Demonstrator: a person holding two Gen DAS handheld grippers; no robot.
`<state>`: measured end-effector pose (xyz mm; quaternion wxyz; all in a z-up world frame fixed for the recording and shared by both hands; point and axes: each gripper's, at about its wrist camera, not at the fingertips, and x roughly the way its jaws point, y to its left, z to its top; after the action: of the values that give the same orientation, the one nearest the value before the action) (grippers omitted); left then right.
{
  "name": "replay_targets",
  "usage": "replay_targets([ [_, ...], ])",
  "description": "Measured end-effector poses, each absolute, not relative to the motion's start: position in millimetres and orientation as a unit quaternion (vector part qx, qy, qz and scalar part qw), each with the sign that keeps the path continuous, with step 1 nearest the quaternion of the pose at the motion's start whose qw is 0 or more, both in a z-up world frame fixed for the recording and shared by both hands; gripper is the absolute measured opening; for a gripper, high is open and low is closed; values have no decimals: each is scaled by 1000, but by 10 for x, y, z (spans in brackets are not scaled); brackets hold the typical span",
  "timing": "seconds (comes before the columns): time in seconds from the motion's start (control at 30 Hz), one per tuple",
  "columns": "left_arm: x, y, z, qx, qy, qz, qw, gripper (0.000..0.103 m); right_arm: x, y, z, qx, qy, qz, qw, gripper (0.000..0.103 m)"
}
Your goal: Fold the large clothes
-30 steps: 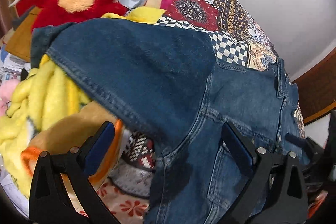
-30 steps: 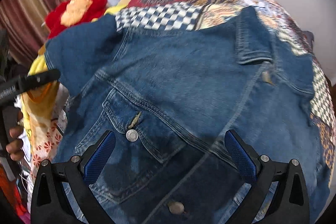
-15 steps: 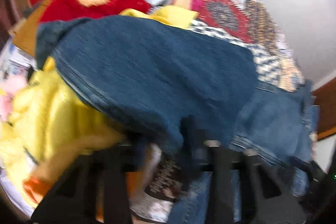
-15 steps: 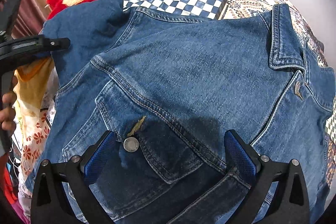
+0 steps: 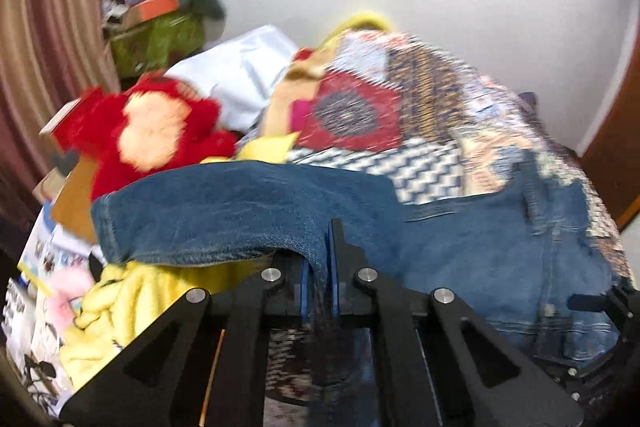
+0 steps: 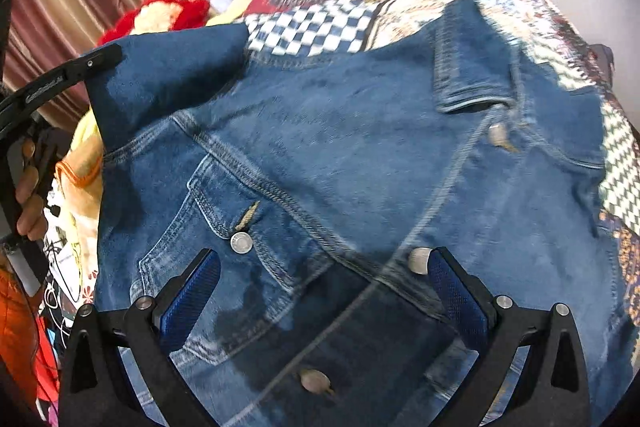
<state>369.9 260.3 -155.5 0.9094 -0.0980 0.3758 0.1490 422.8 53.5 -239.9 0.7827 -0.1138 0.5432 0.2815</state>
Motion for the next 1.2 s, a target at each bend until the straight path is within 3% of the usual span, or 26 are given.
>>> replay_targets([
  [0.2, 3748, 2102, -1696, -65, 398, 98, 910, 6, 4157, 206, -2115, -106, 518, 269, 805, 103],
  [0.47, 3969, 2121, -2602, -164, 514, 74, 839, 9, 4096, -134, -2078, -101, 518, 245, 813, 103],
  [0.6, 3990, 2197, -2611, -193, 527, 60, 825, 25, 4080, -244, -2082, -98, 519, 239, 815, 103],
  [0.73, 3955, 2312, -2361, -201, 508, 57, 836, 70, 4131, -197, -2100, -100, 518, 238, 815, 103],
  [0.9, 3891, 2729, -2139, -236, 478, 72, 843, 70, 4193, -52, -2156, -104, 517, 245, 814, 103],
  [1.13, 4005, 3447, -2419, -321, 476, 128, 809, 70, 4209, 141, -2229, -104, 519, 261, 807, 103],
  [1.17, 4006, 3508, -2455, -329, 475, 131, 806, 66, 4209, 138, -2251, -105, 521, 260, 806, 103],
  [1.2, 4034, 3569, -2493, -332, 474, 139, 804, 51, 4210, 126, -2267, -105, 521, 258, 807, 103],
])
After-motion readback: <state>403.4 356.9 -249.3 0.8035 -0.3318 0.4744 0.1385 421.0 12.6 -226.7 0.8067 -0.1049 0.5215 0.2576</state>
